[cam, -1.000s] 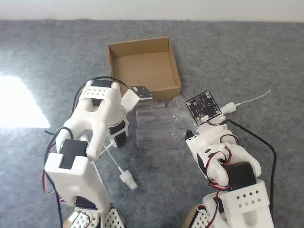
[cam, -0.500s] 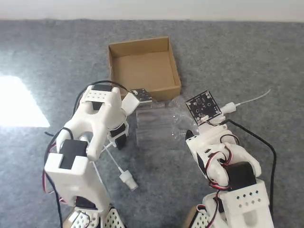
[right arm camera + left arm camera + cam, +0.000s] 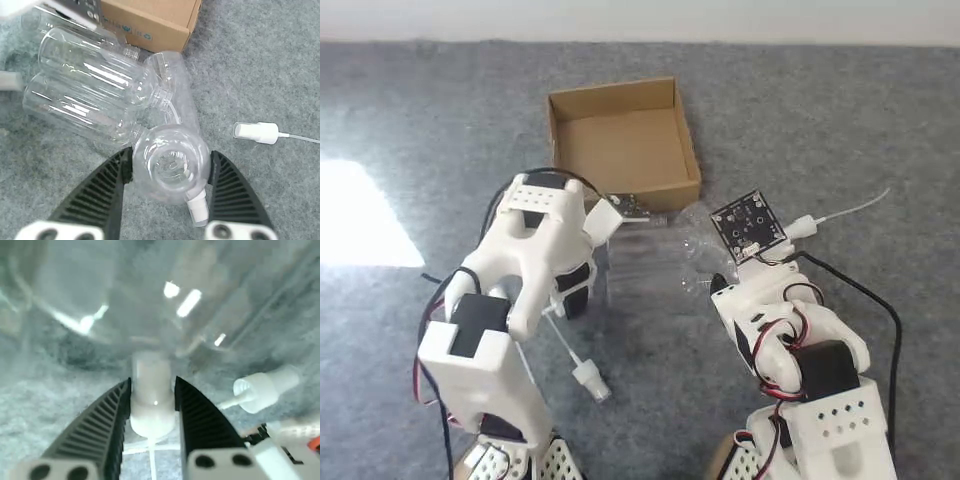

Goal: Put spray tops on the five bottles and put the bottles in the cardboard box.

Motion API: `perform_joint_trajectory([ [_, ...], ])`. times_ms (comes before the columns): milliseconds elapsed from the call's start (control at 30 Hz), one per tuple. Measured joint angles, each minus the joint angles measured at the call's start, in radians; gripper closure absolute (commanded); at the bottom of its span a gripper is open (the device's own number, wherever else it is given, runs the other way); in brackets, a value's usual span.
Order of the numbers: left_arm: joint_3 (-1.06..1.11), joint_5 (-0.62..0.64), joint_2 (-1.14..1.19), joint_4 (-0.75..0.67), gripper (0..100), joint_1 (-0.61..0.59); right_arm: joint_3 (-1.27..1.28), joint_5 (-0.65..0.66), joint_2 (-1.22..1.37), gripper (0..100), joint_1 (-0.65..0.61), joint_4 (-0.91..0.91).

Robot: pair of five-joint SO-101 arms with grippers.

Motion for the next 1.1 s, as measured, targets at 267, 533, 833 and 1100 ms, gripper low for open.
perform_joint_trajectory([
  [267,-0.035,0.000,-0.201,0.104,94,0.000,0.000,0.000,0.000,87.4,0.000,0.000],
  [533,-0.035,0.000,-0.344,0.144,94,0.000,0.000,0.000,0.000,87.4,0.000,0.000],
  [833,-0.035,0.118,-0.523,0.146,94,0.000,0.000,0.000,0.000,87.4,0.000,0.000],
  [1100,-0.035,0.133,-0.674,0.147,95,0.000,0.000,0.000,0.000,87.3,0.000,0.000],
])
